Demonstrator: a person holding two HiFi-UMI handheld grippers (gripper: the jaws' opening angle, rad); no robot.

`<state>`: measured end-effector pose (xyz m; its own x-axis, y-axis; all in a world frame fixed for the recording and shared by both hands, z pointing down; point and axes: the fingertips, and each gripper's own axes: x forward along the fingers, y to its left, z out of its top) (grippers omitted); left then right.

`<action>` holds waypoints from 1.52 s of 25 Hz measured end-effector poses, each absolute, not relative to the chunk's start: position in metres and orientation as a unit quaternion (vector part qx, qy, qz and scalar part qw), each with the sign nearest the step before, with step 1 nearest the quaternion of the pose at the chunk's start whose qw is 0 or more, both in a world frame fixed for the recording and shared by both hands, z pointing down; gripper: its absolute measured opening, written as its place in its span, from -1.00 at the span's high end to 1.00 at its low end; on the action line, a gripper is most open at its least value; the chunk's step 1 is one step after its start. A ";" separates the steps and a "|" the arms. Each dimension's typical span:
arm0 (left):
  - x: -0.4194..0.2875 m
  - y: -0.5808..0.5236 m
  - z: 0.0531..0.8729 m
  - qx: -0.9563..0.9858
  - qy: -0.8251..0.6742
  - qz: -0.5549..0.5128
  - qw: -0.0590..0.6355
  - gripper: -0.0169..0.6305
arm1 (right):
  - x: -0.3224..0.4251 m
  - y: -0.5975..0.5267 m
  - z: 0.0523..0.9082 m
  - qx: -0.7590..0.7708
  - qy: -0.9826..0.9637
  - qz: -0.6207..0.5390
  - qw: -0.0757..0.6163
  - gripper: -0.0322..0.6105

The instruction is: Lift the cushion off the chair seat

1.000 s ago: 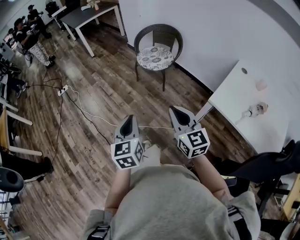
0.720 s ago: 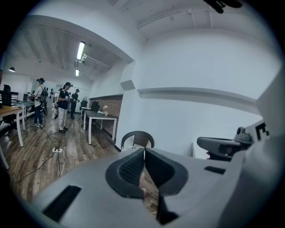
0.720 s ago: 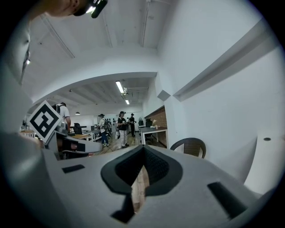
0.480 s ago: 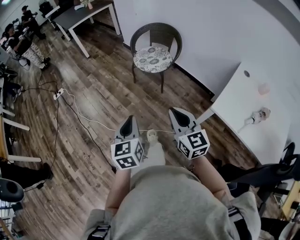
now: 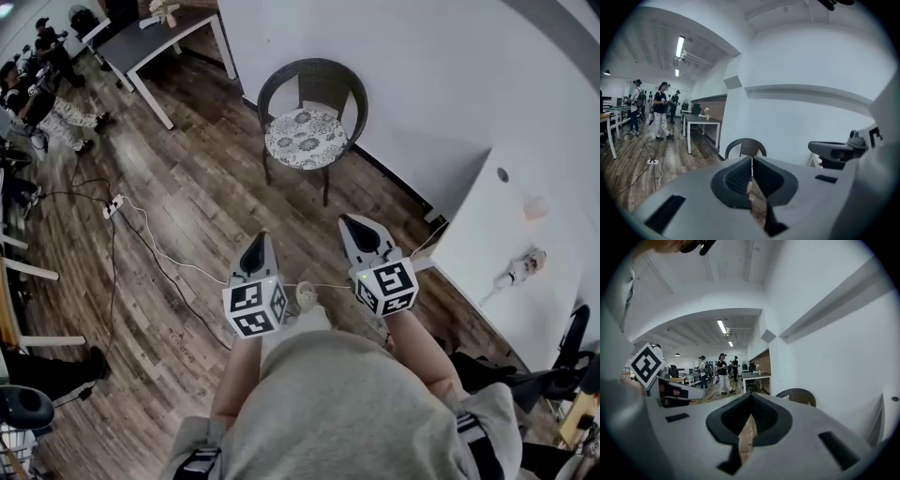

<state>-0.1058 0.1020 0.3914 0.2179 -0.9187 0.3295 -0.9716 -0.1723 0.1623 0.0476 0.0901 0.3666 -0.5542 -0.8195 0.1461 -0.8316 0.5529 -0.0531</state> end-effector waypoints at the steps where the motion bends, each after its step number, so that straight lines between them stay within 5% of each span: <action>1: -0.106 0.090 0.391 0.762 -0.619 0.080 0.170 0.92 | 0.047 0.077 0.366 0.470 -0.879 0.058 0.054 0.90; 22: -0.115 -0.102 0.400 0.766 -0.610 0.106 0.174 0.92 | 0.057 -0.128 0.372 0.497 -0.863 0.074 0.057 0.90; 38: -0.108 -0.245 0.461 0.732 -0.634 0.120 0.218 0.92 | 0.069 -0.290 0.463 0.483 -0.860 0.097 0.131 0.90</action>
<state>-0.1077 -0.2446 0.4613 0.1671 -0.8765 0.4515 -0.9807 -0.1007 0.1674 0.0693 -0.2902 0.4631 -0.4983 -0.8061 0.3194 -0.8569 0.5140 -0.0395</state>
